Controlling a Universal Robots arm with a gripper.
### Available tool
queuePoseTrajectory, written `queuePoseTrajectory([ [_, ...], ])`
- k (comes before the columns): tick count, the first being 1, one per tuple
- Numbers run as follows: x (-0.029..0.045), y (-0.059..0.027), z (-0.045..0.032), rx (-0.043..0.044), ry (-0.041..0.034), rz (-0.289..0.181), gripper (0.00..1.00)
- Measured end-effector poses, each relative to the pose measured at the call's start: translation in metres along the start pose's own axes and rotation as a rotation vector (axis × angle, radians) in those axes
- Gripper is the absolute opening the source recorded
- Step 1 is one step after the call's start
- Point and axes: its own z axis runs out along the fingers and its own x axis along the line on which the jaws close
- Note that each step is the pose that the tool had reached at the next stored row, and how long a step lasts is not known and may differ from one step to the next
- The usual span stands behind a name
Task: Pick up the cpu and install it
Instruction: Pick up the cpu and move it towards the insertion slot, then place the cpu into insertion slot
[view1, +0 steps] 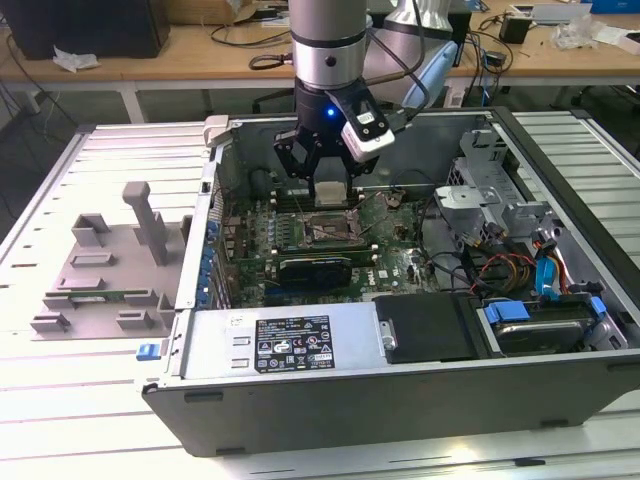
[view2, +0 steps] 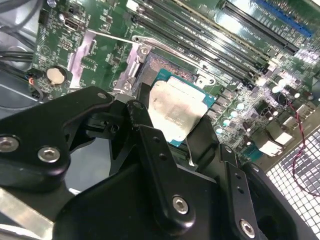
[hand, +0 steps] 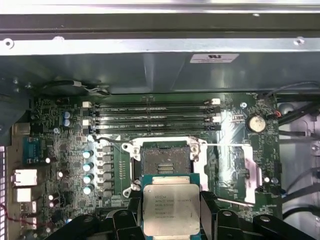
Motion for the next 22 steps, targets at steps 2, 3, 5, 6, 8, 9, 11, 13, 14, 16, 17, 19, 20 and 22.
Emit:
queuePoseTrajectory([
  [2, 0.0017, 0.0011, 0.0033, 0.0001, 0.0001, 0.000, 0.55],
  [3, 0.0018, 0.0012, 0.0038, 0.0003, 0.0001, 0.000, 0.55],
  [5, 0.0018, 0.0011, 0.0039, 0.0005, 0.0002, 0.000, 0.55],
  [6, 0.0018, 0.0012, 0.0039, 0.0005, 0.0001, 0.000, 0.55],
  [8, 0.0018, 0.0012, 0.0039, 0.0005, 0.0001, -0.001, 0.55],
  [9, 0.0018, 0.0012, 0.0039, 0.0005, 0.0001, -0.001, 0.55],
  [11, 0.0018, 0.0011, 0.0039, 0.0005, 0.0001, -0.001, 0.55],
  [13, 0.0018, 0.0012, 0.0039, 0.0004, 0.0001, -0.001, 0.55],
  [14, 0.0019, 0.0012, 0.0039, 0.0004, 0.0001, -0.001, 0.55],
  [16, 0.0020, 0.0012, 0.0039, 0.0004, 0.0001, -0.001, 0.55],
  [17, 0.0021, 0.0012, 0.0039, 0.0004, 0.0001, -0.001, 0.55],
  [19, 0.0021, 0.0012, 0.0039, 0.0003, 0.0000, 0.003, 0.55],
  [20, 0.0021, 0.0011, 0.0039, 0.0005, -0.0003, 0.007, 0.55],
  [22, 0.0022, 0.0011, 0.0039, 0.0015, -0.0014, 0.033, 0.55],
])
